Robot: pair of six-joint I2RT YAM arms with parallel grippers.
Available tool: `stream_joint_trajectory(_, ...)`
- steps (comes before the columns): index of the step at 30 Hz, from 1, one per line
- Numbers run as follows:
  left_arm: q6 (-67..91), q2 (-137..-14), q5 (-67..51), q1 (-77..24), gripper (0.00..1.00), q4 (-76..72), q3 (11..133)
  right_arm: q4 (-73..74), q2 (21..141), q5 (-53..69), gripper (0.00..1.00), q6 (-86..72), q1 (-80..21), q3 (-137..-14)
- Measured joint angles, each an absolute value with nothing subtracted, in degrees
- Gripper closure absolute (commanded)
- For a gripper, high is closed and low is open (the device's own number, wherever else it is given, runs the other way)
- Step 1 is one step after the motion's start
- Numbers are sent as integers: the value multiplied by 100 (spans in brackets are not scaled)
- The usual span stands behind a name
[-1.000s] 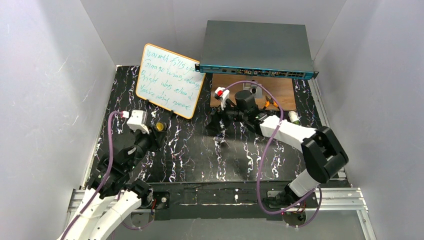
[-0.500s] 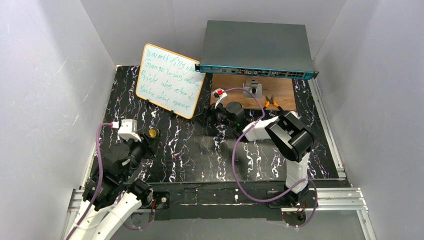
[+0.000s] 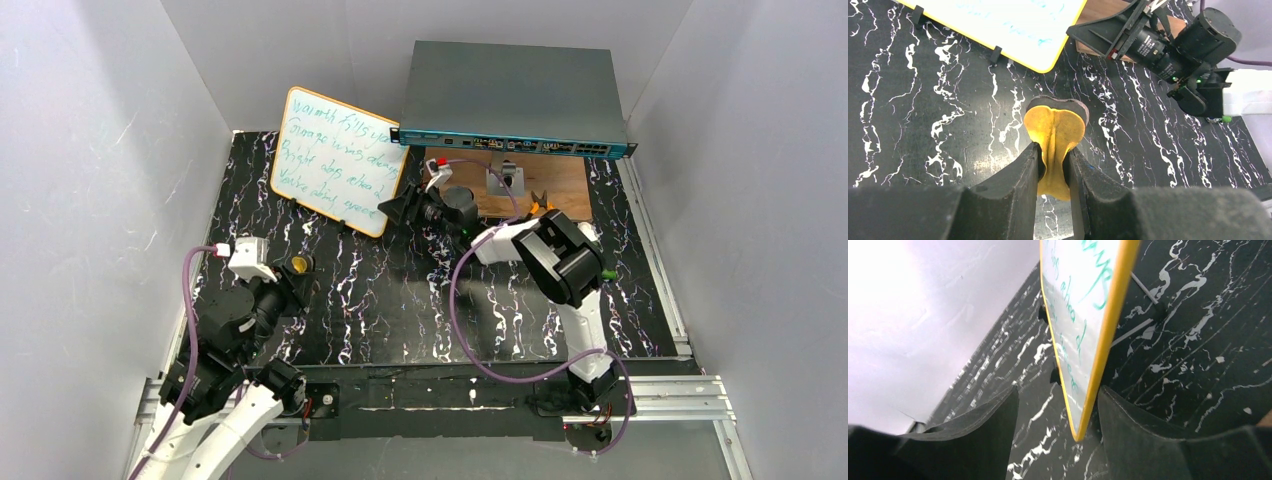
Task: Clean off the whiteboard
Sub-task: Pick up the whiteboard from the whiteboard stand.
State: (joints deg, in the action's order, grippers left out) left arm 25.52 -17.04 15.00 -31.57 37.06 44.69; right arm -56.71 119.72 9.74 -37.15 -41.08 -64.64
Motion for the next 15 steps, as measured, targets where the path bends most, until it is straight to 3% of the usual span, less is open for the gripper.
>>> stream_joint_trajectory(15,2443,-1787,1706,-3157,100,3892,4823,-5531,13218,1487,51,-4611,-3911,-7861)
